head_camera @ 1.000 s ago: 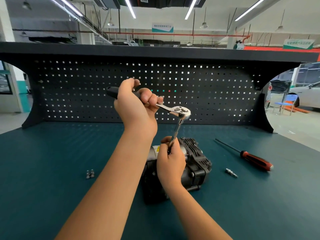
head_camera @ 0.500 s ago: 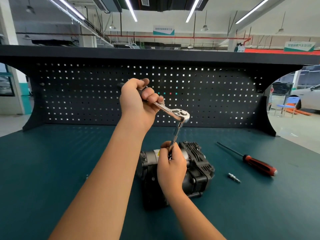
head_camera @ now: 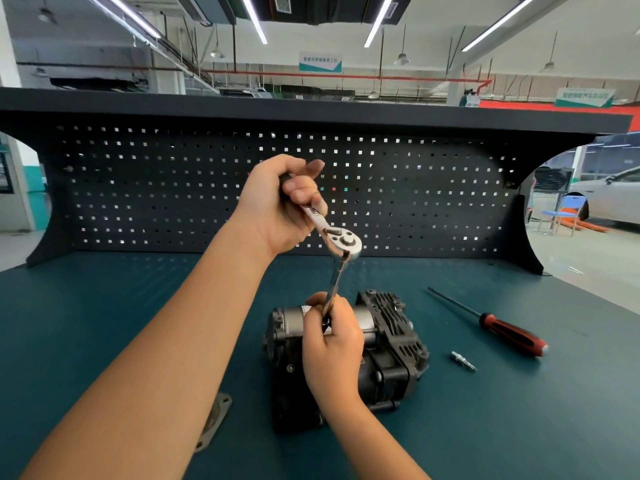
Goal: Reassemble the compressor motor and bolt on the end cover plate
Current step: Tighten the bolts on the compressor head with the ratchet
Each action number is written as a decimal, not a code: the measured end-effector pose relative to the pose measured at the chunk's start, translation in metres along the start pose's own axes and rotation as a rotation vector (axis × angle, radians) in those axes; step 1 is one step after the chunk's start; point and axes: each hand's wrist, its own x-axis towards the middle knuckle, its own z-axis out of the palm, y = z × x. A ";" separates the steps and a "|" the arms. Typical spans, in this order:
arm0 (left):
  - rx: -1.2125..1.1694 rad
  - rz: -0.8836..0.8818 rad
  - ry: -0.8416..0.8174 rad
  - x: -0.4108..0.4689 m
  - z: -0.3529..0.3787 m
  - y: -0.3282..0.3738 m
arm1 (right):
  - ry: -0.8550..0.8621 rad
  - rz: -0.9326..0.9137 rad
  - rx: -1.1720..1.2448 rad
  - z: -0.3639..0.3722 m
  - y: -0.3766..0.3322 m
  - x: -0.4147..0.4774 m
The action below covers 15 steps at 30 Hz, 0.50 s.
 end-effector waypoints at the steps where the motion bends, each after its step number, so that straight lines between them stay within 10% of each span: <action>1: -0.026 0.039 0.006 -0.006 -0.003 0.000 | 0.010 -0.045 -0.016 0.000 0.001 0.000; 8: -0.004 0.367 -0.031 -0.059 -0.007 -0.025 | 0.049 -0.217 -0.010 -0.006 0.006 -0.003; 15: -0.004 0.524 0.064 -0.072 -0.004 -0.038 | -0.229 0.024 -0.076 -0.022 0.007 -0.012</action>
